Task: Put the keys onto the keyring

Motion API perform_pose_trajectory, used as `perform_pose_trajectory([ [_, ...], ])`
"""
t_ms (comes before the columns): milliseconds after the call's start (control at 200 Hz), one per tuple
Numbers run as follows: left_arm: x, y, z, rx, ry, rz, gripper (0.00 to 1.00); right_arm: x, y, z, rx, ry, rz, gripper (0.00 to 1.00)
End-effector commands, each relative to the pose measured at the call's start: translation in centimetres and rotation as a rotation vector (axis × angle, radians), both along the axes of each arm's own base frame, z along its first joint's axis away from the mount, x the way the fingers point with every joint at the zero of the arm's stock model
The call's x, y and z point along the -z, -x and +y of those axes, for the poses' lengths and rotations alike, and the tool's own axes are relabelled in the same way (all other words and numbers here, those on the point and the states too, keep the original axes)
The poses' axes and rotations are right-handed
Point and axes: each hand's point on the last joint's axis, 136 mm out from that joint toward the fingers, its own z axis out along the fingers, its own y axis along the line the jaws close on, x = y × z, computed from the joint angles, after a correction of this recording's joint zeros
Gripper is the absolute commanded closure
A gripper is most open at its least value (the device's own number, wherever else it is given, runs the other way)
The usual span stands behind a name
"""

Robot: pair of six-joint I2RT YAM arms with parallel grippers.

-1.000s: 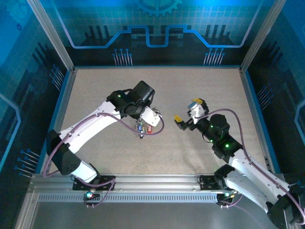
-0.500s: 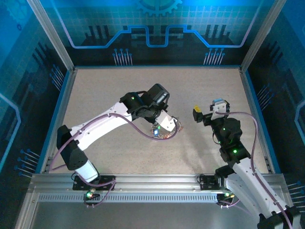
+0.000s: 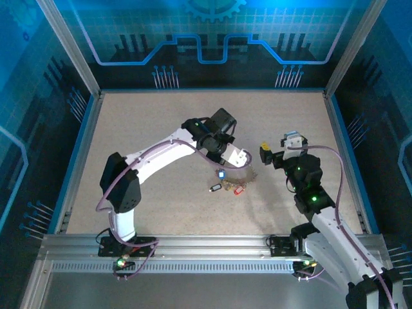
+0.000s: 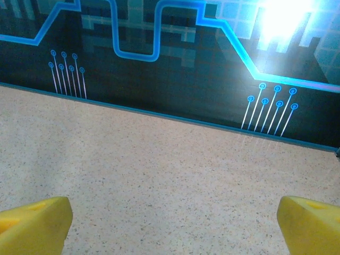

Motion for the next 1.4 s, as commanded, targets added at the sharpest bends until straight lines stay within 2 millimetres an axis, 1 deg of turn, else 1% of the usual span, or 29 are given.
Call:
perform_pose_trajectory([
  [0, 0.0, -1.3, -0.8, 0.030, 0.037, -0.013, 1.00, -1.0, -0.3, -0.3, 0.009, -0.012, -0.038, 0.00],
  [120, 1.3, -3.4, 0.2, -0.008, 0.042, 0.000, 1.00, -0.5, -0.5, -0.2, 0.008, -0.007, -0.022, 0.00],
  [215, 2.3, -5.3, 1.4, -0.051, 0.055, 0.015, 1.00, -0.3, -0.7, -0.1, 0.003, -0.001, -0.015, 0.00],
  [350, 4.6, -7.5, 3.4, -0.113, 0.022, 0.034, 1.00, -0.1, -0.9, 0.0, 0.001, 0.014, -0.004, 0.00],
  [460, 7.2, -8.6, 5.5, -0.166, -0.080, 0.025, 1.00, 0.2, -1.0, 0.2, -0.006, 0.014, 0.007, 0.00],
  [525, 8.5, -8.8, 6.7, -0.202, -0.114, 0.051, 1.00, 0.2, -1.2, 0.4, -0.013, 0.011, 0.015, 0.00],
  [705, 10.8, -9.3, 9.8, -0.301, -0.114, 0.113, 1.00, 0.7, -1.6, 0.8, -0.027, 0.003, 0.039, 0.00],
  [730, 11.2, -9.3, 10.3, -0.316, -0.120, 0.119, 1.00, 0.8, -1.7, 1.0, -0.041, 0.006, 0.042, 0.00],
  [790, 11.9, -9.4, 11.3, -0.344, -0.139, 0.128, 0.95, 1.2, -1.7, 2.1, -0.103, 0.023, 0.047, 0.00],
  [810, 12.1, -9.5, 11.5, -0.357, -0.139, 0.129, 0.93, 1.3, -1.8, 2.3, -0.115, 0.022, 0.051, 0.00],
  [875, 12.4, -10.0, 12.2, -0.402, -0.121, 0.134, 0.77, 1.6, -1.9, 2.8, -0.138, 0.015, 0.062, 0.00],
  [920, 12.6, -10.3, 12.7, -0.429, -0.108, 0.137, 0.73, 1.9, -2.0, 2.9, -0.145, 0.012, 0.074, 0.00],
  [930, 12.6, -10.5, 12.9, -0.439, -0.105, 0.135, 0.73, 1.9, -2.0, 2.9, -0.145, 0.011, 0.075, 0.00],
  [950, 12.7, -10.7, 13.1, -0.454, -0.100, 0.130, 0.72, 1.3, -2.2, 3.0, -0.144, 0.001, 0.053, 0.00],
  [1081, 13.3, -12.2, 15.3, -0.534, -0.102, 0.096, 0.71, 1.4, -2.4, 3.0, -0.138, -0.017, 0.071, 0.00],
  [1141, 13.4, -12.9, 16.2, -0.581, -0.099, 0.082, 0.67, 1.4, -2.4, 2.9, -0.132, -0.022, 0.072, 0.00],
  [1236, 12.5, -13.7, 17.2, -0.678, -0.053, 0.058, 0.66, 1.1, -2.4, 2.4, -0.103, -0.025, 0.063, 0.00],
  [1251, 12.2, -13.9, 17.3, -0.694, -0.038, 0.050, 0.65, 1.7, -2.3, 2.3, -0.095, -0.021, 0.086, 0.00],
  [1291, 11.5, -14.2, 17.5, -0.743, 0.013, 0.039, 0.64, 1.8, -2.3, 2.0, -0.079, -0.021, 0.087, 0.00],
  [1301, 11.3, -14.2, 17.5, -0.755, 0.026, 0.037, 0.64, 1.8, -2.3, 1.9, -0.075, -0.021, 0.087, 0.00],
  [1321, 10.9, -14.3, 17.5, -0.783, 0.057, 0.034, 0.57, 1.8, -2.2, 1.8, -0.070, -0.024, 0.083, 0.00],
  [1341, 10.3, -14.3, 17.5, -0.812, 0.093, 0.032, 0.45, 1.7, -2.2, 1.7, -0.067, -0.023, 0.079, 0.00],
  [1356, 9.8, -14.3, 17.5, -0.832, 0.120, 0.031, 0.25, 1.7, -2.2, 1.7, -0.065, -0.024, 0.076, 0.00],
  [1366, 9.5, -14.4, 17.6, -0.853, 0.144, 0.034, 0.09, 1.7, -2.2, 1.7, -0.066, -0.026, 0.074, 0.00],
  [1371, 9.3, -14.4, 17.5, -0.860, 0.156, 0.034, 0.05, 1.6, -2.2, 1.7, -0.066, -0.027, 0.072, 0.00],
  [1381, 9.0, -14.3, 17.5, -0.880, 0.179, 0.043, 0.02, 1.7, -2.2, 1.7, -0.065, -0.027, 0.072, 0.00],
  [1396, 8.2, -14.3, 17.5, -0.903, 0.215, 0.048, 0.01, 1.7, -2.1, 1.7, -0.065, -0.028, 0.073, 0.00],
])
